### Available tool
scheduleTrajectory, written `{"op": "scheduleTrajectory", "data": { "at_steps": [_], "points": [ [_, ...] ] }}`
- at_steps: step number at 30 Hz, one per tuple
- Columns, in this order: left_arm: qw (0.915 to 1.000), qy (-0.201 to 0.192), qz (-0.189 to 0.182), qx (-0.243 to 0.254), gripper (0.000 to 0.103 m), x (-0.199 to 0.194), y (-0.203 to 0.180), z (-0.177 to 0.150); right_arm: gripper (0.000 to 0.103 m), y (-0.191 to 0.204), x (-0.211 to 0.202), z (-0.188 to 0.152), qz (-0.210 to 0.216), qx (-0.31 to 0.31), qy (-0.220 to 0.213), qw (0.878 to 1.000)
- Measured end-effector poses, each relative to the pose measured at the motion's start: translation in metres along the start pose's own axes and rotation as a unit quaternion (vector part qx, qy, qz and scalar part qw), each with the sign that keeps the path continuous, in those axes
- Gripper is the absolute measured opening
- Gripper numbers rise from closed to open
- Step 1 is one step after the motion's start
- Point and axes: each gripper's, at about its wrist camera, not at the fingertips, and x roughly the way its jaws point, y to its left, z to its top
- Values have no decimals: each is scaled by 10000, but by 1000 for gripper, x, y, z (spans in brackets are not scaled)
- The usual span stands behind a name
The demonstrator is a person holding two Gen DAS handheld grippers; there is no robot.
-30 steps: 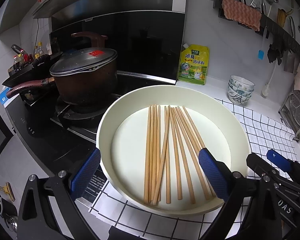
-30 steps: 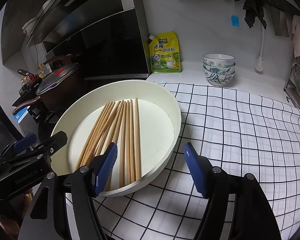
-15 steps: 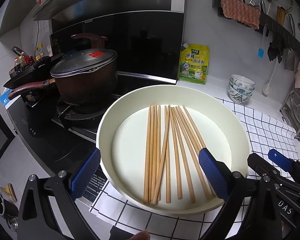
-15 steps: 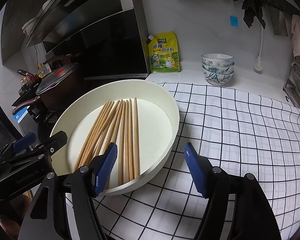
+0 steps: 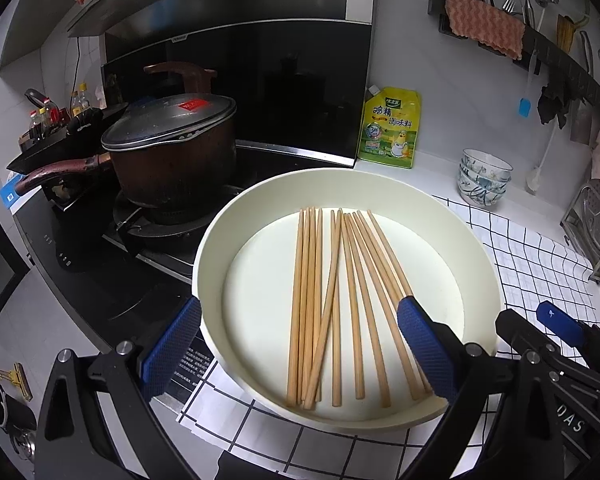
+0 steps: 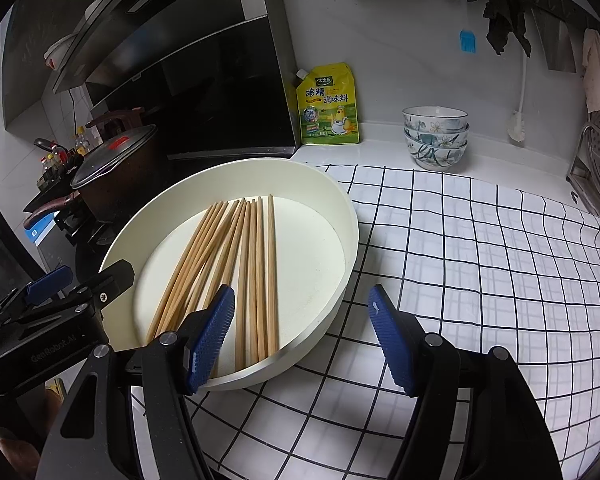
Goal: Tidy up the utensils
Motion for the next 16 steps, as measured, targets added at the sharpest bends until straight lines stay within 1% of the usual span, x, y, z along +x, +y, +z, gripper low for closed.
{"op": "scheduleTrajectory", "data": {
  "at_steps": [16],
  "points": [
    [10000, 1, 26, 18, 97, 0, 0, 0, 66, -2, -1, 0, -6, 16, -15, 10000]
  ]
}}
